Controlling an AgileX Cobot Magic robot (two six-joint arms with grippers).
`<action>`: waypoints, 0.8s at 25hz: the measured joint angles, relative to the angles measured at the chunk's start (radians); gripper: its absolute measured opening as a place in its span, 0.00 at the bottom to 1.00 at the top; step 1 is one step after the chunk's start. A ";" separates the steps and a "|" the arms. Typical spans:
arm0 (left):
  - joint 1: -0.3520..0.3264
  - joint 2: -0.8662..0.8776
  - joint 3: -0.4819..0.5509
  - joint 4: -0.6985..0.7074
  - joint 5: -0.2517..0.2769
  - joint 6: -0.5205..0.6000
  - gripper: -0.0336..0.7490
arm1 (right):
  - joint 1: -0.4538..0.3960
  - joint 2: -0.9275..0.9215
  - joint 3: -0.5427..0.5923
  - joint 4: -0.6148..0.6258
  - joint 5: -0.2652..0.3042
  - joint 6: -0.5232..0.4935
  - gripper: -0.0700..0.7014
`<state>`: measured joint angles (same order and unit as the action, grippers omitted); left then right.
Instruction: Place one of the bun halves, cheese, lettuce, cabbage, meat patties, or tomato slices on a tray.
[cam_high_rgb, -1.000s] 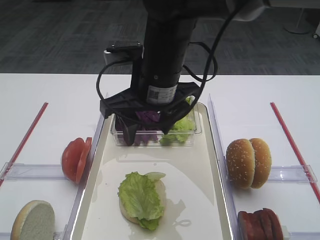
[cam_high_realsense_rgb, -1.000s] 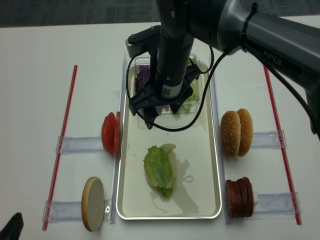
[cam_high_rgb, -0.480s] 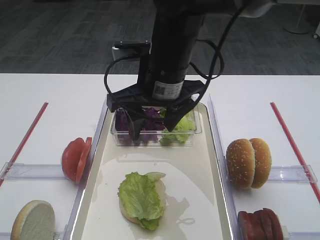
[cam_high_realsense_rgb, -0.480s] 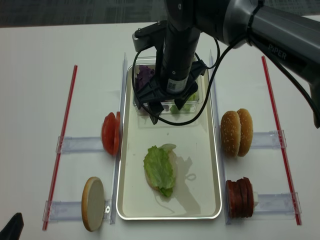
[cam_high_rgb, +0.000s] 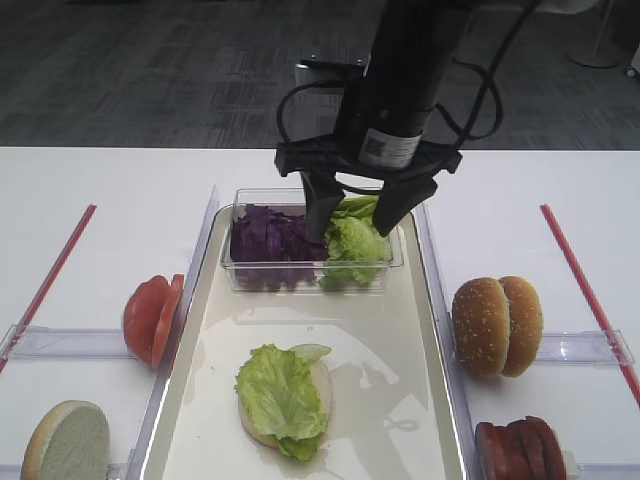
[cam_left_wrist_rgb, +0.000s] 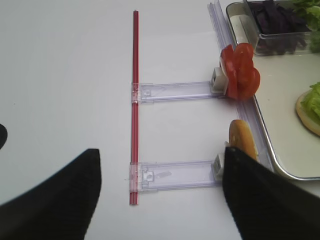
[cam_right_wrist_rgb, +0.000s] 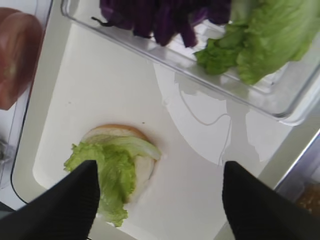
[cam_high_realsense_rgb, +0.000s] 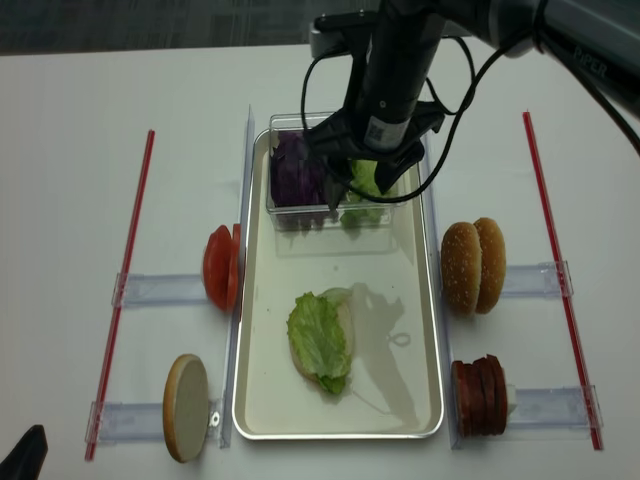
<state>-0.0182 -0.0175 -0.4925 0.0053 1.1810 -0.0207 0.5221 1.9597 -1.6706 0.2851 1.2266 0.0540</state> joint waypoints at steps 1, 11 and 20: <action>0.000 0.000 0.000 0.000 0.000 0.000 0.66 | -0.015 0.000 0.000 -0.002 0.000 -0.002 0.79; 0.000 0.000 0.000 0.000 0.000 0.000 0.66 | -0.175 -0.013 0.000 -0.034 0.000 -0.025 0.79; 0.000 0.000 0.000 0.000 0.000 0.000 0.66 | -0.310 -0.072 0.000 -0.154 0.004 -0.023 0.79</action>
<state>-0.0182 -0.0175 -0.4925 0.0053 1.1810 -0.0207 0.2123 1.8878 -1.6706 0.1310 1.2309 0.0306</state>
